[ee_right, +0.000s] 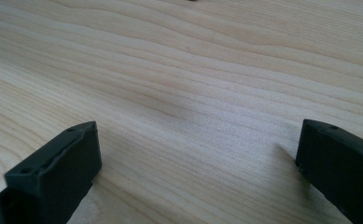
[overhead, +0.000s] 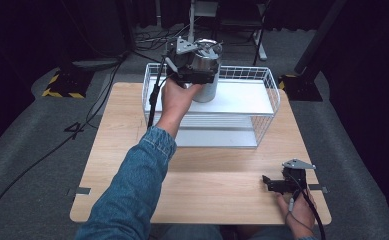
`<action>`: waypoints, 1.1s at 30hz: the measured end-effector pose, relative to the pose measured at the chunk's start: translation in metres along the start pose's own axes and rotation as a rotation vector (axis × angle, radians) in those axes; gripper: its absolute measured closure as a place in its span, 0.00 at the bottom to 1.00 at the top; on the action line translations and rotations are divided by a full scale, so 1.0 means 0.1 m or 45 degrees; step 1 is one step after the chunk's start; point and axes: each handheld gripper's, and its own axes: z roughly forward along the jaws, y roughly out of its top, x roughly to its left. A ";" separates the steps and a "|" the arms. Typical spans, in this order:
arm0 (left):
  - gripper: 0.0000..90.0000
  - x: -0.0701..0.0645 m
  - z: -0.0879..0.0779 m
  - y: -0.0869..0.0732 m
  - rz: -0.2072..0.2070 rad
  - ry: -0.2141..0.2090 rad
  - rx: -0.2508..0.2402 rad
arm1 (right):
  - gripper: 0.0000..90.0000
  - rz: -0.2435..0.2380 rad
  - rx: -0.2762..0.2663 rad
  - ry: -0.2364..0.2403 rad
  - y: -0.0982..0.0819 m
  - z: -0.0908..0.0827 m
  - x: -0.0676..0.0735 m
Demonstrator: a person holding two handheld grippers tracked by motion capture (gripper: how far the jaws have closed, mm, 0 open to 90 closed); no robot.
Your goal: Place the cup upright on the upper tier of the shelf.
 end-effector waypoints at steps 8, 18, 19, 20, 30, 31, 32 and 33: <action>0.00 0.02 -0.32 -0.05 0.017 -0.009 -0.007 | 0.00 -0.002 0.001 -0.001 0.00 0.00 0.00; 0.00 -0.05 -0.79 -0.13 0.039 -0.065 -0.003 | 0.00 0.000 -0.002 -0.007 0.01 0.01 0.00; 0.00 -0.05 -0.79 -0.13 0.039 -0.065 -0.003 | 0.00 0.000 -0.002 -0.007 0.01 0.01 0.00; 0.00 -0.06 -0.85 -0.14 0.050 -0.069 -0.004 | 0.00 0.002 -0.004 -0.010 0.01 0.01 0.00; 0.00 -0.10 -1.28 -0.37 0.059 -0.079 0.017 | 0.00 0.008 -0.003 -0.015 0.01 0.01 0.00; 0.00 -0.09 -1.33 -0.40 0.064 -0.069 0.018 | 0.00 0.009 -0.002 -0.015 0.01 0.01 0.00; 0.00 -0.09 -1.38 -0.43 0.066 -0.061 0.020 | 0.00 0.008 -0.002 -0.015 0.01 0.01 0.00; 0.00 -0.08 -1.43 -0.46 0.070 -0.057 0.022 | 0.00 0.009 -0.002 -0.015 0.01 0.01 0.00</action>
